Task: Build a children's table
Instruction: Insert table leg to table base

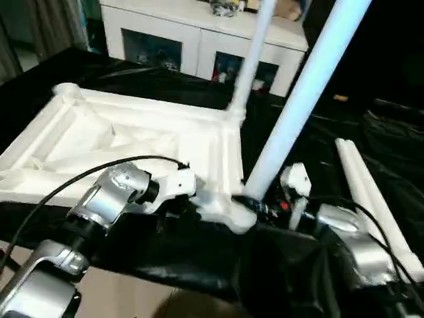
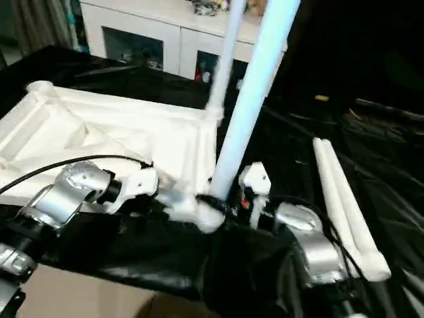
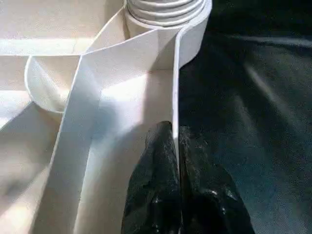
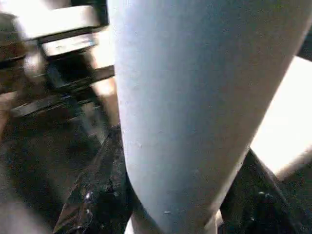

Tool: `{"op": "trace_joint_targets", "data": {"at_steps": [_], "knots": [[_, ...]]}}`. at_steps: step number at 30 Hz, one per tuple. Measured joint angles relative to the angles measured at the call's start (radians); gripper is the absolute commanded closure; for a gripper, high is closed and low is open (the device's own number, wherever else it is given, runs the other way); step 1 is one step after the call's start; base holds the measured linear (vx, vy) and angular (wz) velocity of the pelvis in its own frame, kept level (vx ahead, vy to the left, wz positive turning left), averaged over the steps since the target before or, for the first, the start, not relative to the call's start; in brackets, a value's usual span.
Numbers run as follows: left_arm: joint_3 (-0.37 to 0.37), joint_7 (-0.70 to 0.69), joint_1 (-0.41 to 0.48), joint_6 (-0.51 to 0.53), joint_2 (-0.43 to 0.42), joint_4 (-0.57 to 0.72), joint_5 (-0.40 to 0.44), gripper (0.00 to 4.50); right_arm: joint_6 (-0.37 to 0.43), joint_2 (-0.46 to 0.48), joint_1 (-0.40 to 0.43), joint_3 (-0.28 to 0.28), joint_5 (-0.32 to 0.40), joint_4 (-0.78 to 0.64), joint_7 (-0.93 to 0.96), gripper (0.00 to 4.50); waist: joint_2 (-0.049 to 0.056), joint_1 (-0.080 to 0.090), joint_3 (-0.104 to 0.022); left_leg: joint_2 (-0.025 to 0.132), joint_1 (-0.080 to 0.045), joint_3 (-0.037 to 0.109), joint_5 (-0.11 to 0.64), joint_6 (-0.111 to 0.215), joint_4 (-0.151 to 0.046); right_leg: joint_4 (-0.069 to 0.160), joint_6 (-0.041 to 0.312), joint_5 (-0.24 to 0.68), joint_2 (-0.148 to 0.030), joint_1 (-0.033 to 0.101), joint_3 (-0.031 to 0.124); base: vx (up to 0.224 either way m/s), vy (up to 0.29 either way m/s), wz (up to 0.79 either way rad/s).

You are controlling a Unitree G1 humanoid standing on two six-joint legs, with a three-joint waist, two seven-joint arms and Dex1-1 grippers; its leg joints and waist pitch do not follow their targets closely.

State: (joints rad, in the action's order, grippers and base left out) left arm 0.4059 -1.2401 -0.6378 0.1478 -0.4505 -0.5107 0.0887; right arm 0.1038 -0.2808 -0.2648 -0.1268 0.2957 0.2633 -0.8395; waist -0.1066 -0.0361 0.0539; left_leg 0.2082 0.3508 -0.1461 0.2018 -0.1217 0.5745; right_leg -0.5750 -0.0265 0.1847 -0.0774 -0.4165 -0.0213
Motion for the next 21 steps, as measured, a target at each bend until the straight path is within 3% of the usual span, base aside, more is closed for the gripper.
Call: {"op": "trace_joint_targets", "data": {"at_steps": [2,5,10,12,13,14,15,16,17,18,19,21], "knots": [[-0.005,0.033,-0.006,0.029,0.016,-0.008,0.005,4.5,-0.018,0.016,-0.019,0.002,-0.024,0.03,0.054,2.65,0.003,0.007,0.002,0.0,0.003,0.004,0.0,0.0,0.0,0.014,0.0,0.0,-0.002,0.002,-0.009,-0.072,0.045,-0.14],[-0.011,0.07,-0.013,0.049,0.031,-0.024,0.007,4.5,-0.038,0.041,-0.036,0.001,-0.036,0.063,0.11,2.65,0.004,0.015,0.007,0.0,-0.001,0.007,0.0,0.0,-0.001,0.032,0.001,0.0,-0.016,0.007,-0.036,-0.064,0.045,-0.12],[-0.017,0.093,-0.018,0.078,0.038,-0.025,0.012,4.5,-0.046,0.061,-0.044,0.002,-0.058,0.071,0.154,2.65,0.017,0.033,0.025,0.001,-0.006,0.024,0.0,0.001,-0.025,0.083,0.009,0.006,-0.023,0.033,-0.081,-0.021,0.013,-0.03],[-0.019,0.097,-0.02,0.089,0.041,-0.025,0.012,4.5,-0.051,0.064,-0.047,0.002,-0.064,0.075,0.16,2.65,0.019,0.033,0.034,0.002,-0.011,0.024,0.0,0.001,-0.034,0.085,0.016,0.01,-0.035,0.042,-0.102,-0.029,-0.011,0.04],[-0.021,0.097,-0.02,0.094,0.042,-0.025,0.012,4.5,-0.057,0.067,-0.049,0.002,-0.064,0.083,0.163,2.65,0.02,0.028,0.038,0.006,-0.012,0.02,0.0,0.0,-0.044,0.067,0.019,0.021,-0.033,0.047,-0.106,-0.059,-0.021,0.09],[-0.02,0.097,-0.022,0.1,0.042,-0.025,0.012,4.5,-0.067,0.07,-0.049,0.005,-0.063,0.089,0.165,2.65,0.018,0.024,0.041,0.012,-0.011,0.011,0.0,0.0,-0.051,0.024,0.025,0.059,-0.032,0.047,-0.102,-0.06,-0.058,0.26],[-0.016,0.104,-0.028,0.104,0.048,-0.021,0.019,4.5,-0.081,0.068,-0.046,0.02,-0.058,0.093,0.162,2.65,-0.005,-0.015,0.04,0.023,-0.02,-0.045,0.0,0.0,-0.056,-0.071,0.042,0.1,-0.032,0.04,-0.069,0.06,-0.158,0.26],[-0.022,0.103,-0.033,0.103,0.044,-0.017,0.018,4.5,-0.081,0.068,-0.058,0.019,-0.058,0.097,0.162,2.66,-0.039,-0.028,0.037,0.017,-0.027,-0.058,0.001,0.0,-0.035,-0.076,0.006,0.097,-0.032,0.033,-0.039,0.06,-0.158,0.26],[-0.027,0.104,-0.033,0.103,0.046,-0.015,0.016,4.5,-0.082,0.064,-0.064,0.02,-0.058,0.099,0.162,2.66,-0.025,-0.045,0.037,0.018,-0.029,-0.048,0.018,0.025,-0.011,-0.078,0.006,0.097,-0.028,0.026,-0.039,0.114,-0.15,-0.06],[-0.029,0.099,-0.028,0.107,0.047,-0.011,0.009,4.5,-0.084,0.064,-0.069,0.019,-0.06,0.099,0.164,2.66,-0.014,-0.061,0.03,0.006,-0.03,-0.009,0.022,0.038,0.003,-0.071,0.006,0.097,-0.026,0.027,-0.055,0.136,-0.029,-0.27],[-0.029,0.097,-0.03,0.108,0.045,-0.01,0.005,4.5,-0.086,0.067,-0.073,0.02,-0.06,0.099,0.168,2.66,0.005,-0.068,0.022,-0.004,-0.036,0.006,-0.001,0.0,-0.016,-0.066,0.011,0.094,-0.017,0.023,-0.059,0.136,-0.029,-0.27],[-0.028,0.095,-0.032,0.111,0.04,-0.003,0.006,4.5,-0.086,0.068,-0.077,0.019,-0.063,0.103,0.17,2.66,-0.007,-0.065,0.015,-0.002,-0.033,-0.006,-0.017,-0.011,-0.025,-0.055,0.03,0.029,-0.01,0.019,-0.042,0.045,-0.048,-0.01]]}}
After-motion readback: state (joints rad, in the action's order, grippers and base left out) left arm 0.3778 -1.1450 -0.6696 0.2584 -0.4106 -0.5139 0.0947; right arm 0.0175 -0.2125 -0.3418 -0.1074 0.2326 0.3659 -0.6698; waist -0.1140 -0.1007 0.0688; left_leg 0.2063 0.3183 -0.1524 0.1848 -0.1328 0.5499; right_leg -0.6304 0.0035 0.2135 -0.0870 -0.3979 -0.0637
